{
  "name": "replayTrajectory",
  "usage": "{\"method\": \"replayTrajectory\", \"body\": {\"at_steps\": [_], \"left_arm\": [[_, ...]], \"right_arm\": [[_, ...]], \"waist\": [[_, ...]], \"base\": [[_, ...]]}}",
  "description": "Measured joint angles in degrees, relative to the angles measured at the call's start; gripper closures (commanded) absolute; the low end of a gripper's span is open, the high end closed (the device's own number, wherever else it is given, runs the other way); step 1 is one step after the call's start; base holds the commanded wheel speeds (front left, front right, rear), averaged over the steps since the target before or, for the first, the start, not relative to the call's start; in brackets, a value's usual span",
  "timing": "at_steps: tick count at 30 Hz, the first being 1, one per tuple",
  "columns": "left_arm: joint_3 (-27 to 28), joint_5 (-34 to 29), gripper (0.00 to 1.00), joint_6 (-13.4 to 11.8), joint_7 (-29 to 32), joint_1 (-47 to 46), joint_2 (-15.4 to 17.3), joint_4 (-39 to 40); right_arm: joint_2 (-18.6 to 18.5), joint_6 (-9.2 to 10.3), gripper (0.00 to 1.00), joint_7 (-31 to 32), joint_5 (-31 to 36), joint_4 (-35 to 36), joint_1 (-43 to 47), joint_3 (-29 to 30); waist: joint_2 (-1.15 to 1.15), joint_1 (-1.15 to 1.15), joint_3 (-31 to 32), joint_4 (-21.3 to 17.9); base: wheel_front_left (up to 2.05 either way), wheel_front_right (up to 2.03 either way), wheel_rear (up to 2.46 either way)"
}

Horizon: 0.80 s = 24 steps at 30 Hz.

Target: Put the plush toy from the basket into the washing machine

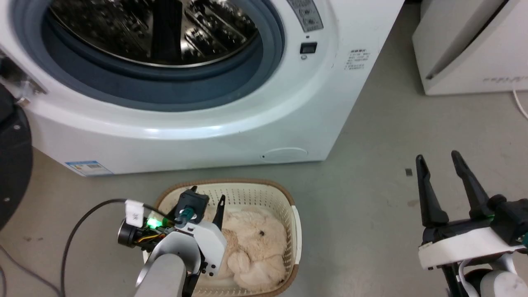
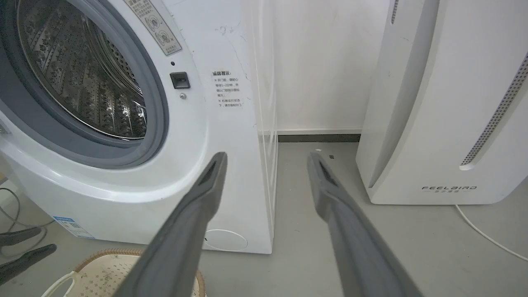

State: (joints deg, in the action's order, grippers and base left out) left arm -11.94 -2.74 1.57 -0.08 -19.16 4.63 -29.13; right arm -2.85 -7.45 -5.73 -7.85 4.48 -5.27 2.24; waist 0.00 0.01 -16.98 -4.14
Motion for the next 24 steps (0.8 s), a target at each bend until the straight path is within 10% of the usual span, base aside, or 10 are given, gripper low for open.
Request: {"method": "replayTrajectory", "body": {"at_steps": [24], "left_arm": [[-7.81, -1.29, 0.00, 2.25, 9.40, -12.64, 3.71, -14.01]], "right_arm": [[0.01, 0.00, 0.00, -2.80, -5.30, 3.18, -5.23, 1.19]], "waist": [[0.00, 0.00, -16.77, -3.41]], "base": [[0.00, 0.00, 0.00]]}}
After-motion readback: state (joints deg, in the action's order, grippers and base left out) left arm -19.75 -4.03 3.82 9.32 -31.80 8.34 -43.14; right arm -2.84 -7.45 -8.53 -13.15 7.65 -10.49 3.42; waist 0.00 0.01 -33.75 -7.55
